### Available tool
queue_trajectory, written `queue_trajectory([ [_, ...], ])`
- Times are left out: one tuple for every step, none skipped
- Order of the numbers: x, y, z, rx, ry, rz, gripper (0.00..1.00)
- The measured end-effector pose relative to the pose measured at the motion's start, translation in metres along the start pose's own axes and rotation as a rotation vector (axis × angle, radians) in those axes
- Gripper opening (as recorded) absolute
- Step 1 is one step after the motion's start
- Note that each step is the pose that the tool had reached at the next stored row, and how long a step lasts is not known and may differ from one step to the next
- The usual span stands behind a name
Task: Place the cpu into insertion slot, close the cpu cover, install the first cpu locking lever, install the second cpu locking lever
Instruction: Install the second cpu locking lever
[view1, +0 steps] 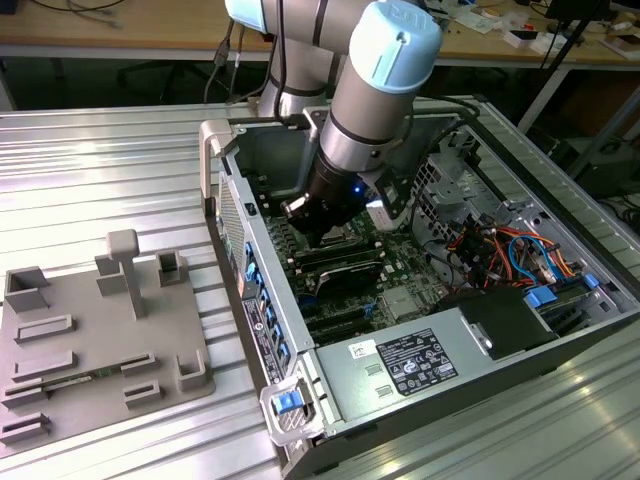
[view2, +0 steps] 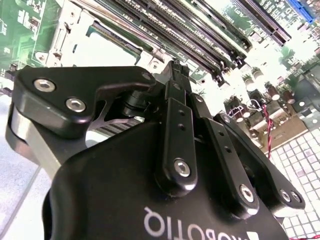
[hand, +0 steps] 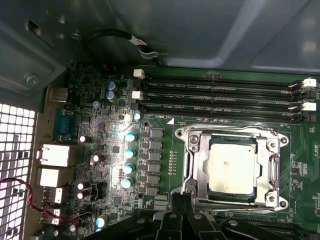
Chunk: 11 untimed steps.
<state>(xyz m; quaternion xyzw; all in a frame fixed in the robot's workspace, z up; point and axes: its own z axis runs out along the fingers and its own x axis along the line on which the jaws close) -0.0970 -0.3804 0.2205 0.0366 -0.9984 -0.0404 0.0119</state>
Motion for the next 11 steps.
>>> queue_trajectory([
  [-0.0001, 0.0004, -0.0009, 0.0029, -0.0002, 0.0, 0.11],
  [-0.0001, 0.0008, -0.0014, 0.0053, -0.0002, 0.0, 0.11],
  [-0.0001, 0.0011, -0.0017, 0.0078, -0.0002, 0.0, 0.11],
  [-0.0001, 0.0012, -0.0017, 0.0105, 0.0001, 0.0, 0.11],
  [-0.0002, 0.0013, -0.0017, 0.0121, 0.0002, 0.0, 0.11],
  [-0.0001, 0.0013, -0.0017, 0.0123, 0.0002, 0.0, 0.11],
  [0.0, 0.0013, -0.0017, 0.0126, 0.0003, 0.0, 0.11],
  [-0.0001, 0.0014, -0.0017, 0.0129, 0.0003, 0.0, 0.11],
  [-0.0001, 0.0014, -0.0017, 0.0137, 0.0003, 0.0, 0.11],
  [-0.0001, 0.0014, -0.0017, 0.0137, 0.0003, 0.0, 0.11],
  [-0.0001, 0.0014, -0.0017, 0.0138, 0.0004, 0.0, 0.11],
])
